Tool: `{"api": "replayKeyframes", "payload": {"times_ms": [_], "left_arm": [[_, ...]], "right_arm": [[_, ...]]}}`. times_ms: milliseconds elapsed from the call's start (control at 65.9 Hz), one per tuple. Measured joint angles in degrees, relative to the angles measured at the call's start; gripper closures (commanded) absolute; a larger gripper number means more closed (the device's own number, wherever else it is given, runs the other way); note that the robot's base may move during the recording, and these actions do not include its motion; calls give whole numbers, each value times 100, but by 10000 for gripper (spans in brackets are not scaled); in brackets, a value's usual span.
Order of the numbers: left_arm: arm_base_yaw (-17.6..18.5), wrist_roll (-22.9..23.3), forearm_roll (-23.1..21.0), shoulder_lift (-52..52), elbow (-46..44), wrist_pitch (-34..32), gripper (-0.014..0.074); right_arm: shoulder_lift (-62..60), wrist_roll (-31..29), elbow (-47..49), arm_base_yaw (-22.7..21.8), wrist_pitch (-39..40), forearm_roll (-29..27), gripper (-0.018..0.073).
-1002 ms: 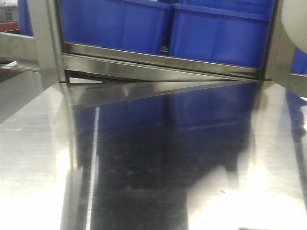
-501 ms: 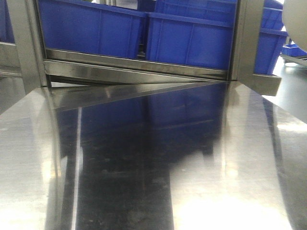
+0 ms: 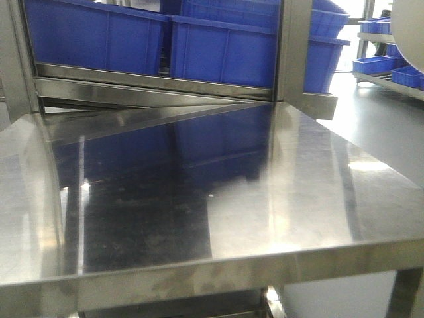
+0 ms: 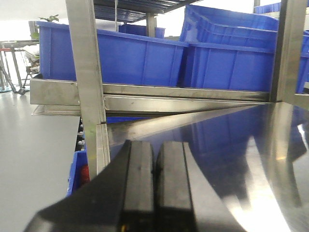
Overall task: Move white bin to right shelf second layer
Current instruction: 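Back the base away from the table holding the bin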
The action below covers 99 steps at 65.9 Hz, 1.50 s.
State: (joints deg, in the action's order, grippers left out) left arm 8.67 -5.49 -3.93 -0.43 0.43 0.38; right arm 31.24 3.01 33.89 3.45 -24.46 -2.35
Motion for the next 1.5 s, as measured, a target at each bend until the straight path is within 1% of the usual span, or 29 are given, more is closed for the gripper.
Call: {"api": "replayKeyframes", "payload": {"times_ms": [1503], "left_arm": [[0,0,0,0,0,0,512]], "right_arm": [[0,0,0,0,0,0,536]]}}
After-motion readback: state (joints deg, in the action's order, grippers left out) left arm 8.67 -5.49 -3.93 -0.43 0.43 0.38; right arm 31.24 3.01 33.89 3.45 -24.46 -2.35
